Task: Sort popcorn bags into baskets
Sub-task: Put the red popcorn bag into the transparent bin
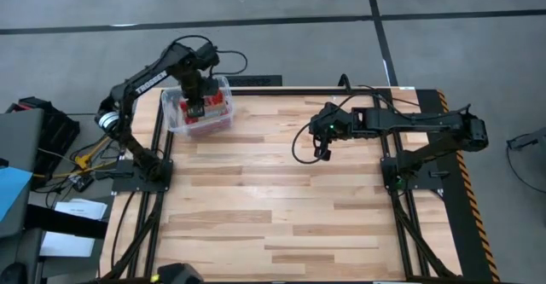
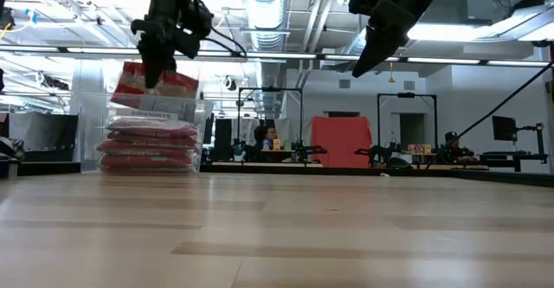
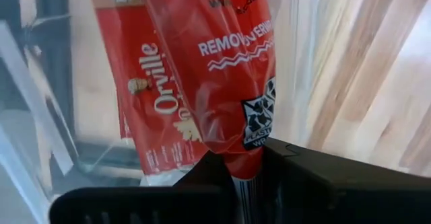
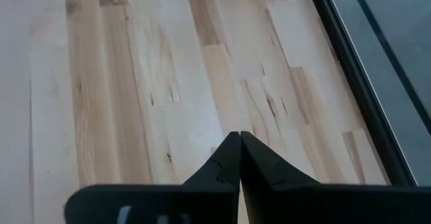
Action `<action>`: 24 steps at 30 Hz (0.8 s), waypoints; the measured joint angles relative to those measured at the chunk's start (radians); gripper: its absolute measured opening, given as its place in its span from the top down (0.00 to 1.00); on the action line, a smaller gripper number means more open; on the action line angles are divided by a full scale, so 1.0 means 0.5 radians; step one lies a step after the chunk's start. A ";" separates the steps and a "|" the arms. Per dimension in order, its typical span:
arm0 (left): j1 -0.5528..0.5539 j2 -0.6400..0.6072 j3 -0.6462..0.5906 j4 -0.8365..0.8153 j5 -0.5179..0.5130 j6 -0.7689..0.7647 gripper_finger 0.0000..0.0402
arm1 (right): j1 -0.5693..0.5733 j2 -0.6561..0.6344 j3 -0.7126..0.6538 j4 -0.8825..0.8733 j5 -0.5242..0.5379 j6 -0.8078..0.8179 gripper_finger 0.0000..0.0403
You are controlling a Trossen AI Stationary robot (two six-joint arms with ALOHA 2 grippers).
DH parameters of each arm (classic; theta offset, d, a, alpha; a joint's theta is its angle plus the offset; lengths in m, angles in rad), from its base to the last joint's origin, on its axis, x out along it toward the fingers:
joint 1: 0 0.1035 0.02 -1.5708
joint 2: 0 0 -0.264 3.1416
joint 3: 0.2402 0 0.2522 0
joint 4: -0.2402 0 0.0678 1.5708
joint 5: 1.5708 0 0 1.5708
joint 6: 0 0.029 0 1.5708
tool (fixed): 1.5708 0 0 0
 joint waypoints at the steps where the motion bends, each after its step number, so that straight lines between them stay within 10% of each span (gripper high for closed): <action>1: -0.002 0.019 0.000 0.001 -0.001 0.026 0.97 | 0.000 0.000 0.000 -0.002 0.000 0.000 0.94; 18: -0.020 0.147 0.000 0.023 -0.153 0.038 0.75 | -0.010 0.000 0.000 -0.003 0.000 0.000 0.90; 24: -0.023 0.147 0.039 0.018 -0.570 -0.045 0.59 | -0.042 0.000 0.001 0.000 -0.001 -0.003 0.94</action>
